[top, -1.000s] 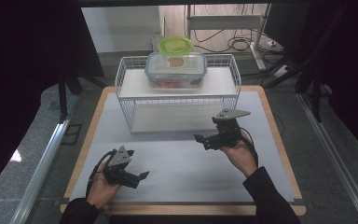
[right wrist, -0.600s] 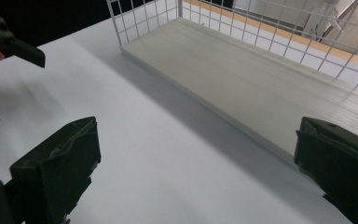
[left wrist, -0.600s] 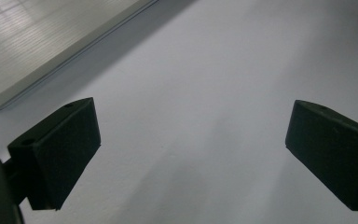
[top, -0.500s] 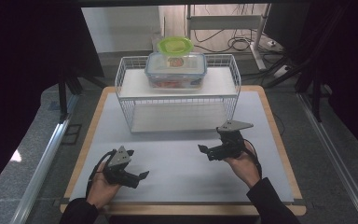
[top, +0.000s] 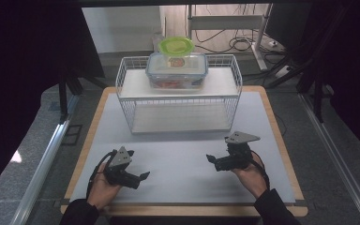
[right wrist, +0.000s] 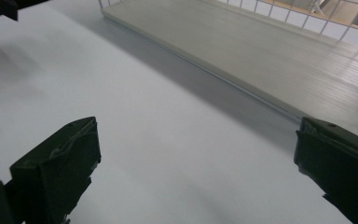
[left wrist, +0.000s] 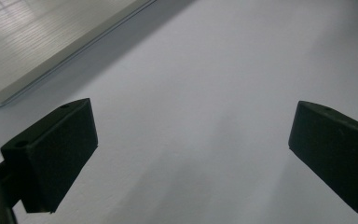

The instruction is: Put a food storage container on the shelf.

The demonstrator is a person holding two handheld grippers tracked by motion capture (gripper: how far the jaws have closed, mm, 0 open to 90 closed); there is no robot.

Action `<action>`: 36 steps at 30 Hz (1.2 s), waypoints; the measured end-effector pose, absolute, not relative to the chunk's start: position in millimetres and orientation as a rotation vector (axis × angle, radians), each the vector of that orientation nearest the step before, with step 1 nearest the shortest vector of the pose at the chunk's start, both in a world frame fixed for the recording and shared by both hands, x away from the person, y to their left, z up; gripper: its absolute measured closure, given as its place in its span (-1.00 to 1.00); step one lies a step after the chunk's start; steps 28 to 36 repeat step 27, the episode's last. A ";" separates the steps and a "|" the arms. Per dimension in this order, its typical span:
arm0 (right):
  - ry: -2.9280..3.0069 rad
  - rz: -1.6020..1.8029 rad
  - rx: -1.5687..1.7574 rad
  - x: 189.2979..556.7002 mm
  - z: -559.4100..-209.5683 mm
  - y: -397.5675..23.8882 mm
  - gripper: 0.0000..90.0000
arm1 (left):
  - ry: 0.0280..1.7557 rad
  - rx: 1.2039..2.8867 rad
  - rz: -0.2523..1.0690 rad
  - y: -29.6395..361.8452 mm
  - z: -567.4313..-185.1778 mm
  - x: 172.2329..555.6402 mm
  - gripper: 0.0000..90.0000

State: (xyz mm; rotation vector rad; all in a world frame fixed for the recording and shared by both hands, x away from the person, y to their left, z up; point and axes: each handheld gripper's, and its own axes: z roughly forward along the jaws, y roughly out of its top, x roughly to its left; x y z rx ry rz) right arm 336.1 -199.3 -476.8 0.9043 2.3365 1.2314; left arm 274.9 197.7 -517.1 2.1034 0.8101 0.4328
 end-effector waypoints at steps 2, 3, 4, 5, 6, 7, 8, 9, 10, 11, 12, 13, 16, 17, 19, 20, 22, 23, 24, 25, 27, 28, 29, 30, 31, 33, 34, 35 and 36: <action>2.335 1.225 0.911 334.4 -479.1 -201.1 -1.00 | 0.811 2.103 0.432 197.7 -517.4 275.1 -0.98; 2.331 1.221 0.913 333.5 -480.5 -202.2 -1.00 | 0.811 2.103 0.432 197.8 -517.5 275.2 -0.98; 2.329 1.218 0.914 332.6 -482.0 -203.3 -1.00 | 0.810 2.103 0.435 198.1 -517.6 275.5 -0.98; 2.330 1.214 0.917 331.7 -483.6 -204.1 -1.00 | 0.812 2.102 0.433 198.4 -517.6 275.8 -0.98; 2.332 1.206 0.917 330.9 -485.3 -204.9 -1.00 | 0.812 2.101 0.433 198.9 -517.7 276.0 -0.98; 2.334 1.195 0.917 330.1 -487.1 -205.6 -1.00 | 0.814 2.099 0.432 199.4 -517.8 276.3 -0.98; 2.336 1.183 0.918 329.2 -488.8 -206.3 -1.00 | 0.815 2.099 0.432 199.8 -517.8 276.5 -0.98; 2.339 1.172 0.918 328.5 -490.6 -207.2 -1.00 | 0.816 2.097 0.431 200.1 -517.9 276.6 -0.98; 2.343 1.161 0.920 327.9 -492.2 -208.2 -1.00 | 0.816 2.095 0.432 200.2 -518.0 276.7 -0.98; 2.347 1.152 0.921 327.5 -494.0 -209.2 -1.00 | 0.816 2.096 0.431 200.3 -518.1 276.8 -0.98; 2.350 1.147 0.925 327.1 -495.9 -210.3 -1.00 | 0.817 2.096 0.430 200.3 -518.3 276.8 -0.98; 2.356 1.138 0.936 326.5 -498.3 -211.5 -1.00 | 0.817 2.097 0.430 200.2 -518.4 276.8 -0.98; 2.372 1.112 0.946 325.4 -503.4 -213.8 -1.00 | 0.815 2.101 0.429 200.0 -518.9 277.0 -0.98; 2.379 1.099 0.954 324.8 -504.9 -214.5 -1.00 | 0.815 2.102 0.429 200.0 -519.0 277.0 -0.98; 2.393 1.080 0.964 324.4 -508.1 -215.9 -1.00 | 0.815 2.104 0.429 200.0 -519.1 277.1 -0.98; 2.400 1.072 0.971 324.4 -509.6 -216.5 -1.00 | 0.815 2.105 0.429 200.0 -519.2 277.2 -0.98; 2.413 1.056 0.982 325.0 -511.9 -217.6 -1.00 | 0.815 2.105 0.429 200.0 -519.2 277.2 -0.98; 2.413 1.050 0.989 325.3 -512.2 -217.9 -1.00 | 0.815 2.105 0.429 200.0 -519.2 277.3 -0.98; 2.410 1.052 0.991 325.8 -512.4 -218.1 -1.00 | 0.816 2.104 0.429 199.9 -519.1 277.4 -0.98; 2.409 1.056 0.991 326.0 -512.3 -218.3 -1.00 | 0.816 2.102 0.429 199.8 -519.1 277.5 -0.98; 2.409 1.054 0.986 326.3 -512.4 -218.8 -1.00 | 0.819 2.099 0.426 199.8 -519.2 277.9 -0.98; 2.409 1.054 0.986 326.3 -512.4 -218.8 -1.00 | 0.819 2.099 0.426 199.8 -519.2 277.9 -0.98; 2.409 1.054 0.986 326.3 -512.4 -218.8 -1.00 | 0.819 2.099 0.426 199.8 -519.2 277.9 -0.98; 2.409 1.054 0.986 326.3 -512.4 -218.8 -1.00 | 0.819 2.099 0.426 199.8 -519.2 277.9 -0.98; 2.409 1.054 0.986 326.3 -512.4 -218.8 -1.00 | 0.819 2.099 0.426 199.8 -519.2 277.9 -0.98; 2.409 1.054 0.986 326.3 -512.4 -218.8 -1.00 | 0.819 2.099 0.426 199.8 -519.2 277.9 -0.98; 2.409 1.054 0.986 326.3 -512.4 -218.8 -1.00 | 0.819 2.099 0.426 199.8 -519.2 277.9 -0.98; 2.409 1.054 0.986 326.3 -512.4 -218.8 -1.00 | 0.819 2.099 0.426 199.8 -519.2 277.9 -0.98; 2.409 1.054 0.986 326.3 -512.4 -218.8 -1.00 | 0.819 2.099 0.426 199.8 -519.2 277.9 -0.98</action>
